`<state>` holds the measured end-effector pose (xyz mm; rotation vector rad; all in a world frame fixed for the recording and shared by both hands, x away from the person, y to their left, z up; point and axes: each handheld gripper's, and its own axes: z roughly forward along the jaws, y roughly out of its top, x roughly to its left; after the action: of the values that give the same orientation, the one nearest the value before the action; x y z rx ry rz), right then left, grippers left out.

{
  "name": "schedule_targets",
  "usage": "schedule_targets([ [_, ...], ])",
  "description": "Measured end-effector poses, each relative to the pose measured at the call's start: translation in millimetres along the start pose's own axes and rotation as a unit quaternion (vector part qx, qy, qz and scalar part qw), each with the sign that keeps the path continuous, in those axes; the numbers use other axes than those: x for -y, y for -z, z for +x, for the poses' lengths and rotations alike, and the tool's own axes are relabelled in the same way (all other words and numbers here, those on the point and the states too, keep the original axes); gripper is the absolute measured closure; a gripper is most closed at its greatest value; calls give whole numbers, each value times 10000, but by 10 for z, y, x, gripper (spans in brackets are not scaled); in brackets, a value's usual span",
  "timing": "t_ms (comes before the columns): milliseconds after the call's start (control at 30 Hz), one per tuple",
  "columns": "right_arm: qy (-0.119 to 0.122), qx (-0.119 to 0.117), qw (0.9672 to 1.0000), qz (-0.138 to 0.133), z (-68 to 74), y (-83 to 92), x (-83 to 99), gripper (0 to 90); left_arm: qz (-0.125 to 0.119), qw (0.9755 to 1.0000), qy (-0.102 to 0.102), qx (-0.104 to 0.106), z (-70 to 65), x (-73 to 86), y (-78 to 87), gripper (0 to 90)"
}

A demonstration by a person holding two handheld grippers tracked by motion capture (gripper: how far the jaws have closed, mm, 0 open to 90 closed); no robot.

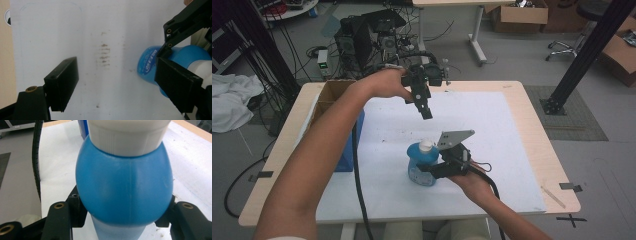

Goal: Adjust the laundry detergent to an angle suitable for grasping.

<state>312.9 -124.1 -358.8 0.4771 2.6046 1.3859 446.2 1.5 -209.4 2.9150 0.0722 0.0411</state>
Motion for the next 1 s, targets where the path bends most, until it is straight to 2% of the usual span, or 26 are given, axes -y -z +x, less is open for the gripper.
schedule_targets([
  [100, 104, -5, 9999, -126, -1, 54, -44, 432, 9, 10000, 14, 3, 2, 3, 1, 203],
  [133, 50, -86, 9999, -116, -19, 66, -64, 433, 13, 10000, 26, -6, 3, 4, 1, 203],
  [200, 107, -158, 9998, -24, -42, 70, -83, 435, 2, 10000, 34, -7, 5, 8, 2, 203],
  [333, 195, -195, 9996, -1, -50, 70, -90, 440, 15, 10000, 39, -4, 10, 20, 3, 203],
  [500, 167, -241, 9996, -51, -67, 80, -69, 442, -3, 10000, 46, -13, 13, 28, 6, 204],
  [767, 251, -280, 9993, -39, -70, 108, -85, 445, -15, 10000, 46, -21, 13, 32, 11, 205],
  [1000, 236, -490, 9984, -144, -174, 246, -124, 445, -2, 10000, 58, -31, 13, 36, 14, 205],
])
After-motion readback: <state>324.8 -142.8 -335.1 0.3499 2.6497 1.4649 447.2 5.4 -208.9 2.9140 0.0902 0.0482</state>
